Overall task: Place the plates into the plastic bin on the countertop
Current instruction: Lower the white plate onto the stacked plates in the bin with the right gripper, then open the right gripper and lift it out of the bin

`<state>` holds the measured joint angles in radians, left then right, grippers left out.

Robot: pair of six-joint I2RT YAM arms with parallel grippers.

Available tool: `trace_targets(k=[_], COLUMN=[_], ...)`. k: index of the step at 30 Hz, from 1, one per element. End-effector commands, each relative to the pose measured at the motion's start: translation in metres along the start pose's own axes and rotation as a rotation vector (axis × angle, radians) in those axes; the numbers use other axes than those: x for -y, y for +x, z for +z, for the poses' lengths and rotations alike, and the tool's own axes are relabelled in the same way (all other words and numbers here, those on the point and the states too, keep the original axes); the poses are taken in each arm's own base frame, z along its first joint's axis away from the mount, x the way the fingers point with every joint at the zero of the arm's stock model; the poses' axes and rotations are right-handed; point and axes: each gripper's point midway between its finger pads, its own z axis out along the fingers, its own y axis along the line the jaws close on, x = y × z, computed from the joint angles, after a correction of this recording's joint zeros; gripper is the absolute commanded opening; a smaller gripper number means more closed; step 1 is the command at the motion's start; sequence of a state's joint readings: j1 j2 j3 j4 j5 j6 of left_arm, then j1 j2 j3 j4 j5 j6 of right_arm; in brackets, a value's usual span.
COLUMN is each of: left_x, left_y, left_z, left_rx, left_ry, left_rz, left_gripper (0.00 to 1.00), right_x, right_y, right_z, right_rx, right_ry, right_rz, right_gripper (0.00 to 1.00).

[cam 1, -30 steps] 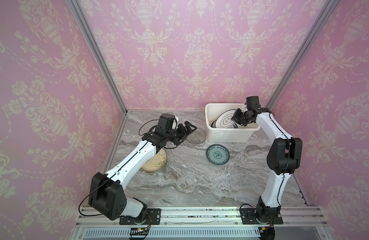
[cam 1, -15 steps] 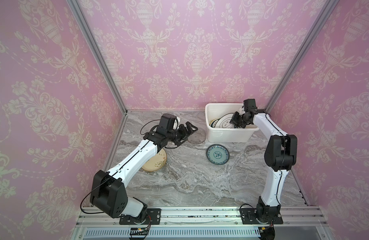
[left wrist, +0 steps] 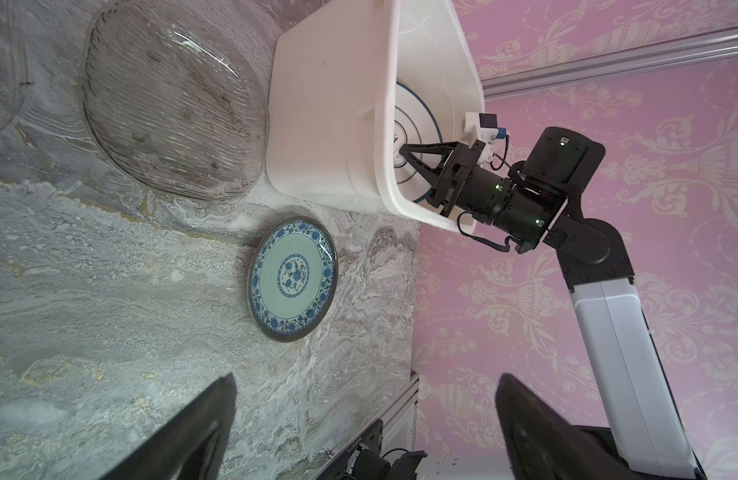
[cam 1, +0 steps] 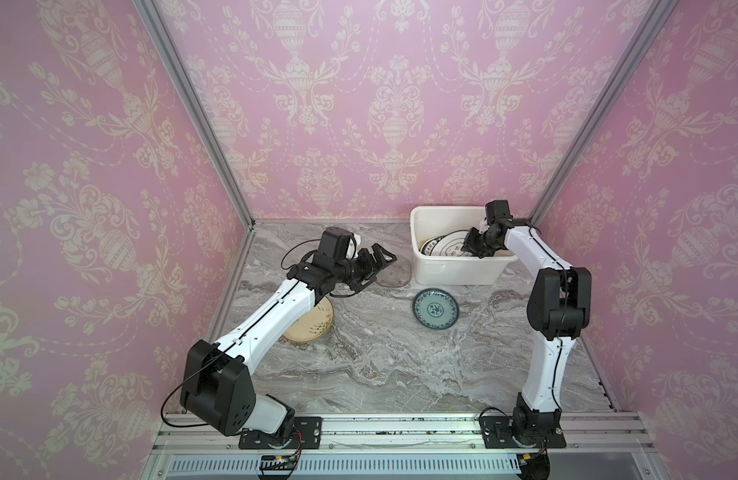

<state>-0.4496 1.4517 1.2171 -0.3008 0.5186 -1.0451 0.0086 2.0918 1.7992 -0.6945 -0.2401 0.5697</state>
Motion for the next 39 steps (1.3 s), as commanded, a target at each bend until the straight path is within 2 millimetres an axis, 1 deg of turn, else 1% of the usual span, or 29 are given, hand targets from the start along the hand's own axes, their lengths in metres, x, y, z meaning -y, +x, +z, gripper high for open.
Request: trace_targets(k=[1,5,14,19,21,25,29,30,31,34,35,36,39], left_x=[0.004,0.003,0.001,0.001,0.000,0.001,0.001,0.001,0.001,0.002,0.002,0.002,0.003], left_y=[0.004,0.004,0.004,0.004,0.003,0.004,0.003,0.003,0.003,0.003,0.003,0.003,0.003], left_z=[0.006,0.010,0.015,0.016,0.016,0.015,0.014,0.013,0.013,0.012,0.012,0.011,0.008], left_rx=[-0.030,-0.036,-0.041,-0.042,-0.040,-0.036,-0.030,-0.029,-0.028,-0.024,-0.023,-0.021,-0.014], left_ry=[0.012,0.015,0.016,0.018,0.018,0.020,0.021,0.021,0.021,0.023,0.023,0.024,0.023], left_rz=[-0.013,-0.023,-0.040,-0.041,-0.042,-0.041,-0.040,-0.041,-0.040,-0.036,-0.033,-0.030,-0.019], left_gripper=[0.99,0.99,0.99,0.99,0.99,0.99,0.99,0.99,0.99,0.99,0.99,0.99,0.99], right_x=[0.015,0.020,0.031,0.030,0.028,0.028,0.028,0.030,0.030,0.031,0.031,0.031,0.026], right_y=[0.008,0.010,0.016,0.021,0.022,0.021,0.020,0.019,0.018,0.013,0.011,0.009,0.003], right_z=[0.007,0.011,0.021,0.025,0.026,0.024,0.021,0.020,0.018,0.011,0.007,0.003,-0.008], right_rx=[-0.035,-0.054,-0.108,-0.147,-0.149,-0.137,-0.134,-0.131,-0.129,-0.110,-0.098,-0.086,-0.054], right_ry=[0.083,0.104,0.160,0.175,0.179,0.213,0.241,0.254,0.265,0.287,0.293,0.299,0.294], right_rz=[-0.020,-0.023,-0.051,-0.099,-0.120,-0.152,-0.167,-0.170,-0.175,-0.184,-0.187,-0.186,-0.197], right_gripper=[0.26,0.31,0.39,0.44,0.48,0.58,0.63,0.68,0.69,0.71,0.76,0.85,0.87])
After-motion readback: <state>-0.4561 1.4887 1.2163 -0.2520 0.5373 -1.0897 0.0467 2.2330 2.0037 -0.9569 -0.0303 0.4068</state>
